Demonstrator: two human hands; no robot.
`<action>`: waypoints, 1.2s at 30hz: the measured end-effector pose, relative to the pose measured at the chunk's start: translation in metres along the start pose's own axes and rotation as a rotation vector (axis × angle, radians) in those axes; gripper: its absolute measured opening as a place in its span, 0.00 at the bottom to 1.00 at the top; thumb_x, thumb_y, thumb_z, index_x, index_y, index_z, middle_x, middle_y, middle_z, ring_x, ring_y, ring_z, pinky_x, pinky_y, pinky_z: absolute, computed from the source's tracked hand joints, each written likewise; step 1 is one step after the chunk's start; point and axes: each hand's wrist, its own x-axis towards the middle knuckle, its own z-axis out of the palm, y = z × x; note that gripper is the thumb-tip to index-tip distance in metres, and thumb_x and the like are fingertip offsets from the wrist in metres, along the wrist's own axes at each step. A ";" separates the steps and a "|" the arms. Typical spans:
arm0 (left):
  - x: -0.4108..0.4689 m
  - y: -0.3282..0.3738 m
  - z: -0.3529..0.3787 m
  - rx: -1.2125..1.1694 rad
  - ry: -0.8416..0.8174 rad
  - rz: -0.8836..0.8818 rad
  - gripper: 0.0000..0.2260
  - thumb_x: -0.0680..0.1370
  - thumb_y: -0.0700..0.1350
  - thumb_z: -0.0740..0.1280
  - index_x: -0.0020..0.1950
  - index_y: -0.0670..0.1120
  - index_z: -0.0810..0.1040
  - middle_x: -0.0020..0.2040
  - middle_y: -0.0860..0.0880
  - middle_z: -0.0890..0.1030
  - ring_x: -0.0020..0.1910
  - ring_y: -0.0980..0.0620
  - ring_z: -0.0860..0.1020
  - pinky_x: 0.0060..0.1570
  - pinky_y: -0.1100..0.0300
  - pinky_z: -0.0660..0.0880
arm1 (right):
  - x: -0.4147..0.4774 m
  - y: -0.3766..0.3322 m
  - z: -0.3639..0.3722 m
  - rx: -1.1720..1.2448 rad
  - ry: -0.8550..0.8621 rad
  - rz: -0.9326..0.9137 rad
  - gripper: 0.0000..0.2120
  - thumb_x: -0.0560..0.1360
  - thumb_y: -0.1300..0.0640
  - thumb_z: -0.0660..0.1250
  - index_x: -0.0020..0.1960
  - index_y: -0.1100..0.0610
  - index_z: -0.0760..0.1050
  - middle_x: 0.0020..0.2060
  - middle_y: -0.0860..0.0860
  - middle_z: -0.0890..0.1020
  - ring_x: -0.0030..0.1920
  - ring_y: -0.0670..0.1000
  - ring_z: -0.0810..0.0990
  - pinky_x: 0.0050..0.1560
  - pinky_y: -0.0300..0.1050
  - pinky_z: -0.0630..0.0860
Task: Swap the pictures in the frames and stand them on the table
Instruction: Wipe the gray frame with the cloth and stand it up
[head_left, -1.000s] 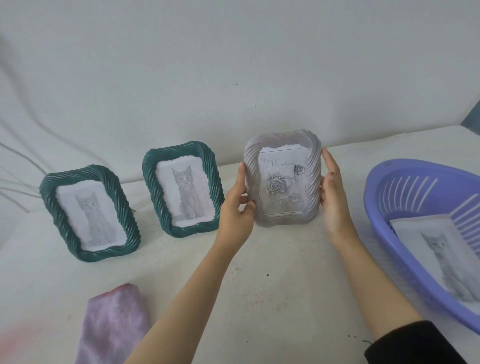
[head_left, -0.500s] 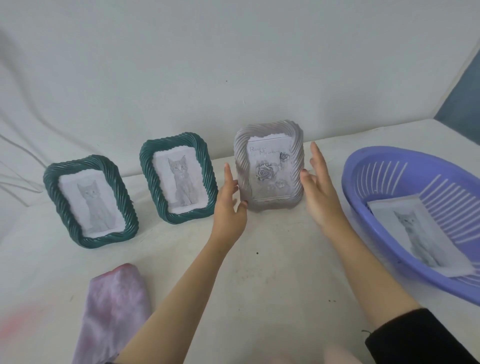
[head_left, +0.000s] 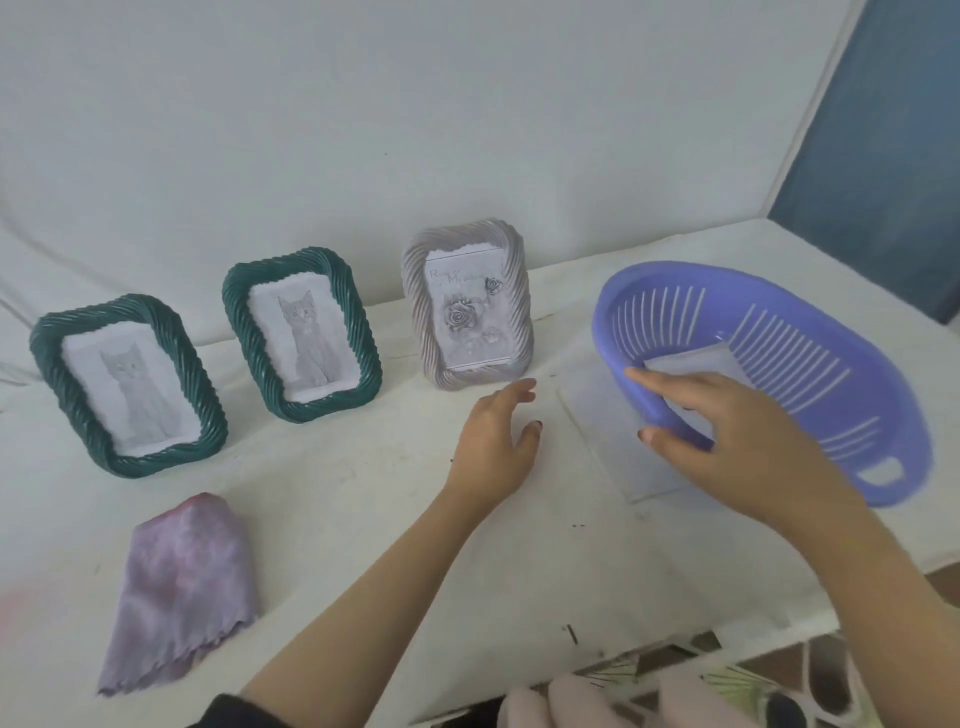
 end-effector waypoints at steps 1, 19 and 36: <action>0.002 0.004 0.005 0.010 -0.028 -0.001 0.20 0.76 0.40 0.64 0.68 0.45 0.68 0.61 0.50 0.77 0.62 0.49 0.71 0.55 0.72 0.58 | -0.005 0.003 -0.002 -0.017 -0.035 0.020 0.26 0.73 0.50 0.68 0.67 0.36 0.65 0.56 0.47 0.78 0.53 0.47 0.76 0.49 0.40 0.69; 0.042 0.032 0.043 0.156 -0.115 -0.194 0.30 0.72 0.41 0.70 0.71 0.42 0.62 0.62 0.49 0.77 0.62 0.46 0.71 0.58 0.57 0.67 | 0.004 0.016 -0.027 0.193 0.082 0.029 0.25 0.72 0.59 0.68 0.65 0.39 0.70 0.41 0.44 0.78 0.36 0.41 0.75 0.38 0.24 0.69; 0.043 0.036 0.049 -0.018 -0.053 -0.246 0.29 0.69 0.34 0.66 0.69 0.46 0.65 0.41 0.54 0.72 0.51 0.48 0.75 0.47 0.62 0.68 | 0.007 0.020 -0.038 0.287 0.137 -0.004 0.25 0.72 0.62 0.68 0.65 0.42 0.71 0.38 0.39 0.80 0.33 0.42 0.76 0.41 0.32 0.73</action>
